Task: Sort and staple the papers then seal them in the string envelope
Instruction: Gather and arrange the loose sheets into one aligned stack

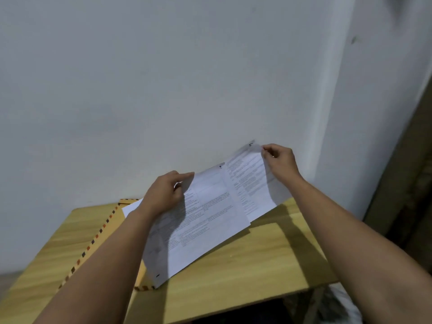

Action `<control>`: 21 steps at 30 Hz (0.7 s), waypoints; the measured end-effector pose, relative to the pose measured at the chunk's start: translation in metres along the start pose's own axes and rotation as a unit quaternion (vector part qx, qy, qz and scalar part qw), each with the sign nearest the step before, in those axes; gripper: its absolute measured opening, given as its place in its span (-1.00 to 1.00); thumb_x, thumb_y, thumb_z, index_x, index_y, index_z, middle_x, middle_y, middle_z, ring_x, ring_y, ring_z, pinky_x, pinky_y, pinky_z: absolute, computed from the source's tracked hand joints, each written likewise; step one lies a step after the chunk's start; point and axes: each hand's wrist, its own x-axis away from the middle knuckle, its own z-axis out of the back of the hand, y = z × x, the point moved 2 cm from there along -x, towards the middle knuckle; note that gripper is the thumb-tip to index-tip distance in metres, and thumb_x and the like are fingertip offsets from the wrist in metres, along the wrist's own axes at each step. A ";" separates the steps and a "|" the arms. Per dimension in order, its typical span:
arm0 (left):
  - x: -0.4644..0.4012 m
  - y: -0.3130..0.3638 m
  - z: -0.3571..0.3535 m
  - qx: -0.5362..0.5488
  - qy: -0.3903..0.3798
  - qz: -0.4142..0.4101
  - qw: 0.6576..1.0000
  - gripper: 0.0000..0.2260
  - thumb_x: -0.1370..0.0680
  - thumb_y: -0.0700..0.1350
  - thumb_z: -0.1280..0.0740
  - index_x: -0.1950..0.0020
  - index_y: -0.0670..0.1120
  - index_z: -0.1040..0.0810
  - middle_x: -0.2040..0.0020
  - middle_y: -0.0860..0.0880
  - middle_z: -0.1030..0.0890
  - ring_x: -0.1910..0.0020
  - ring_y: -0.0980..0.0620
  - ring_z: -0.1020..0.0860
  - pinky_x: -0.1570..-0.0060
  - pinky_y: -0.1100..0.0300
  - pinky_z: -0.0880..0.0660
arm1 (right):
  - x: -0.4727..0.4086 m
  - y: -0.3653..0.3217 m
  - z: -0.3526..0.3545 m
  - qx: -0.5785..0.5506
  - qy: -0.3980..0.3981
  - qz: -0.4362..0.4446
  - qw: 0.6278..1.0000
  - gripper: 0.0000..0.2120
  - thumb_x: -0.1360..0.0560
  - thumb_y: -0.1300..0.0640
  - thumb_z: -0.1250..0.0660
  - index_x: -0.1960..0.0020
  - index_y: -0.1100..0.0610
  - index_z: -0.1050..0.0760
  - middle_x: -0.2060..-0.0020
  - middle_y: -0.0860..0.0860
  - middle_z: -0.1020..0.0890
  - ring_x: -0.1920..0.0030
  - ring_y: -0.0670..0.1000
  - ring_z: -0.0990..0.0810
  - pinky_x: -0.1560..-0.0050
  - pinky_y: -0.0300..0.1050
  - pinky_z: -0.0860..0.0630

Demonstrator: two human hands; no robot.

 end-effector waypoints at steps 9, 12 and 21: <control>-0.020 0.039 -0.010 0.065 0.020 -0.040 0.997 -0.49 -0.47 -0.27 -0.20 -0.36 0.08 -0.59 0.16 0.01 -0.54 0.22 0.05 -0.49 0.18 0.29 -0.41 | 0.018 -0.008 -0.013 -0.111 -0.097 -0.068 0.987 -0.90 -0.61 0.12 -0.44 -0.04 0.03 -0.75 0.02 -0.08 -0.77 0.01 -0.14 -0.70 -0.09 -0.25 -0.56; -0.022 0.041 -0.012 0.073 0.029 -0.038 0.996 -0.48 -0.45 -0.26 -0.18 -0.36 0.05 -0.59 0.19 0.01 -0.52 0.24 0.10 -0.46 0.22 0.41 -0.34 | 0.028 -0.012 -0.015 -0.155 -0.143 -0.110 0.971 -0.85 -0.65 0.10 -0.39 -0.09 0.05 -0.74 0.08 -0.08 -0.78 0.18 -0.16 -0.73 0.23 -0.32 -0.58; -0.018 0.035 -0.018 0.066 0.033 -0.010 0.997 -0.50 -0.53 -0.36 -0.24 -0.38 0.05 -0.57 0.16 0.00 -0.53 0.23 0.05 -0.47 0.19 0.20 -0.40 | 0.040 -0.003 -0.028 -0.226 -0.195 -0.153 0.942 -0.74 -0.60 -0.10 -0.43 -0.12 0.05 -0.74 0.05 0.01 -0.75 0.08 0.08 -0.68 0.03 -0.02 -0.57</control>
